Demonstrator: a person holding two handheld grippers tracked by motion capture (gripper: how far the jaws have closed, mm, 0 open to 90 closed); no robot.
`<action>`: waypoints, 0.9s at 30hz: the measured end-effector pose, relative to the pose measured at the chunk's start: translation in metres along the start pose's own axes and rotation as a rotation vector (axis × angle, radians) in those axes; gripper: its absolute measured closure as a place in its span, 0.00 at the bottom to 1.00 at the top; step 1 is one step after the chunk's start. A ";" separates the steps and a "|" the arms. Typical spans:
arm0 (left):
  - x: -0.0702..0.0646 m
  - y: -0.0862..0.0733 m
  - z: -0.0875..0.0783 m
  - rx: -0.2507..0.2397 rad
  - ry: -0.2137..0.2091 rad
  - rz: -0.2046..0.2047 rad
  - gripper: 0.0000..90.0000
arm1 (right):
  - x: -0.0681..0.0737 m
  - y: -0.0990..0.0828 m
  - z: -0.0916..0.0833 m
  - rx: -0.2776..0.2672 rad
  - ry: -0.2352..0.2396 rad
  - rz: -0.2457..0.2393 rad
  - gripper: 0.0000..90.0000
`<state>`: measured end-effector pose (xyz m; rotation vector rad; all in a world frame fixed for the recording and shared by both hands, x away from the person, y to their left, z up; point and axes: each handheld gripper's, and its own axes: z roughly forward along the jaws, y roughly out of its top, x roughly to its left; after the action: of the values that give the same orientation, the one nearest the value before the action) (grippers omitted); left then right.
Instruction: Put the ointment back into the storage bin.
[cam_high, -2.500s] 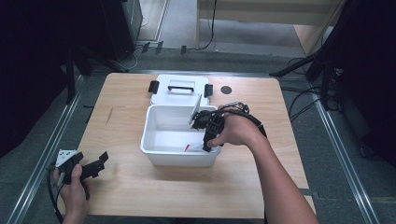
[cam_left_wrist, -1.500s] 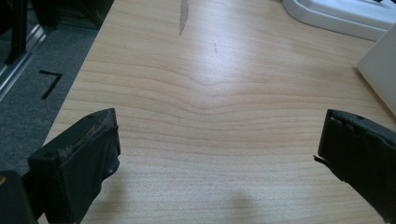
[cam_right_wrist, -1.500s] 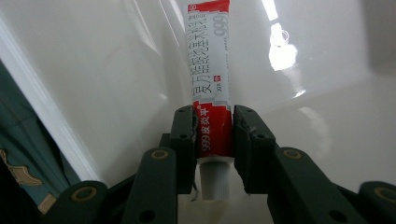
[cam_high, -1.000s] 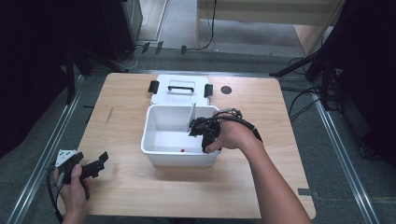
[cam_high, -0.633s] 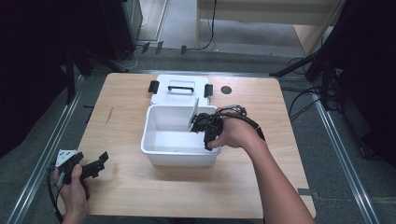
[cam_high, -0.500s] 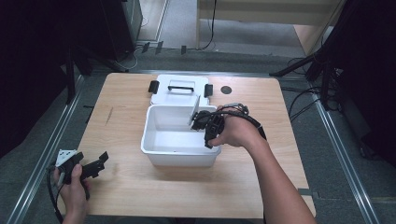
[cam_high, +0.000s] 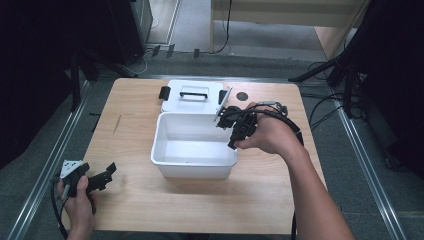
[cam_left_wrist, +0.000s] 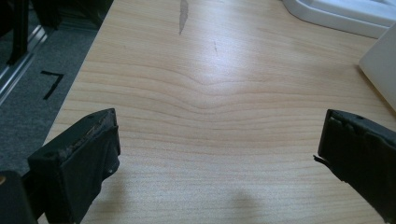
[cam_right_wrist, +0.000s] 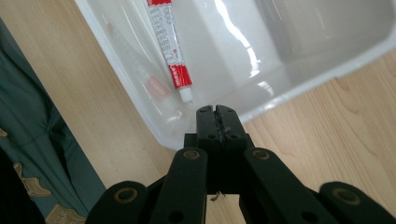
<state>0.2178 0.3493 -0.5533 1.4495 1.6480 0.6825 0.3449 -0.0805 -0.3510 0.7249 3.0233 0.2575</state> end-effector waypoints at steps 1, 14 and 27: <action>0.000 0.000 0.000 0.000 0.000 0.001 0.00 | -0.001 -0.006 -0.005 -0.007 -0.010 0.016 1.00; 0.000 0.000 0.000 0.000 0.002 0.005 0.00 | -0.016 -0.047 -0.020 -0.021 -0.042 0.092 1.00; 0.000 0.000 0.000 -0.003 0.002 0.001 0.00 | -0.039 -0.085 0.016 -0.010 -0.020 0.223 1.00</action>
<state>0.2177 0.3489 -0.5533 1.4480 1.6469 0.6874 0.3427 -0.1700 -0.3816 1.0579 2.9187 0.2676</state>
